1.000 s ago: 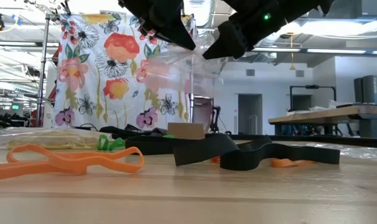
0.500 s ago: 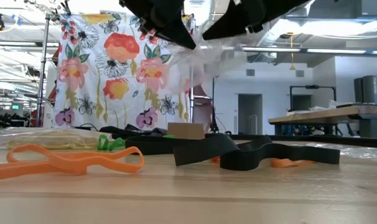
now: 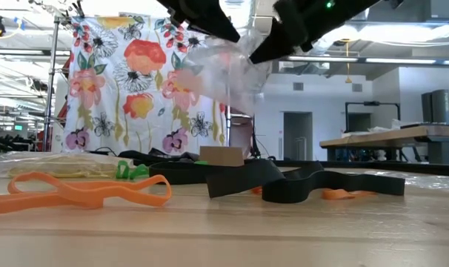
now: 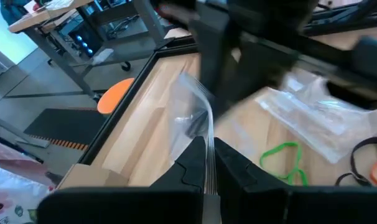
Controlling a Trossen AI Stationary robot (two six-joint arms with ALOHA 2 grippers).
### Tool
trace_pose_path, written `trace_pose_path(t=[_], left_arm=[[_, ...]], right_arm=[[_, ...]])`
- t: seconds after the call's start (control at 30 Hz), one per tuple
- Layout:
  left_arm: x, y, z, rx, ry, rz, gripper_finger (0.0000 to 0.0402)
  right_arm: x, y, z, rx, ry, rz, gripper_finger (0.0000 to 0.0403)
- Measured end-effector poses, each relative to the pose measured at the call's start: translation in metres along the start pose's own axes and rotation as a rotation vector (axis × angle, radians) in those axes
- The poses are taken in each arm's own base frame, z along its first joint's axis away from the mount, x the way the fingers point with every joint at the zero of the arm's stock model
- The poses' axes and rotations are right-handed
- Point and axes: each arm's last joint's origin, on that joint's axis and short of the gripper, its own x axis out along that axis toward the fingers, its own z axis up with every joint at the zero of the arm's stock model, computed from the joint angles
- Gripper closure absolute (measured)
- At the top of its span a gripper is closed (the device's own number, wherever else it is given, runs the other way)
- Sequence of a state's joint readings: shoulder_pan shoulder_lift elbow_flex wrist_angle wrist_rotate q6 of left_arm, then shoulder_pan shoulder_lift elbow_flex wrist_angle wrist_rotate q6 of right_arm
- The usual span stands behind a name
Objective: Sort rubber bands
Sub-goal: Open the transparent zip bag
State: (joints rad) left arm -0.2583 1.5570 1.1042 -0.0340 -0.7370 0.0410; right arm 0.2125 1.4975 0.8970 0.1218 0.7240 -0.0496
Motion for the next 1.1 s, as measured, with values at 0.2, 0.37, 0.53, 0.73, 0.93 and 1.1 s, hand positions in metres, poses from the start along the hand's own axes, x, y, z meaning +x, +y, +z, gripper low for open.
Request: trace_pose_path(t=[0.2, 0.37, 0.53, 0.73, 0.93, 1.1], left_arm=[[0.000, 0.000, 0.000, -0.005, -0.003, -0.009, 0.0393], [0.000, -0.001, 0.002, -0.007, -0.020, -0.049, 0.0393], [0.000, -0.003, 0.003, 0.007, -0.026, -0.104, 0.0393], [0.000, -0.003, -0.003, 0.076, 0.024, -0.086, 0.0379], [-0.001, -0.003, -0.007, 0.107, 0.054, -0.108, 0.0322], [-0.003, -0.006, -0.001, 0.075, 0.005, -0.099, 0.0261]], right_arm=[[-0.002, 0.007, 0.005, 0.014, -0.050, 0.180, 0.0403], [-0.001, 0.003, 0.003, 0.011, -0.033, 0.048, 0.0403], [0.001, 0.004, 0.000, -0.005, -0.012, 0.183, 0.0403], [-0.002, 0.003, 0.006, 0.033, 0.089, 0.187, 0.0403], [-0.004, 0.000, 0.008, 0.108, 0.159, 0.177, 0.0403], [-0.005, -0.003, 0.003, 0.129, 0.242, 0.158, 0.0403]])
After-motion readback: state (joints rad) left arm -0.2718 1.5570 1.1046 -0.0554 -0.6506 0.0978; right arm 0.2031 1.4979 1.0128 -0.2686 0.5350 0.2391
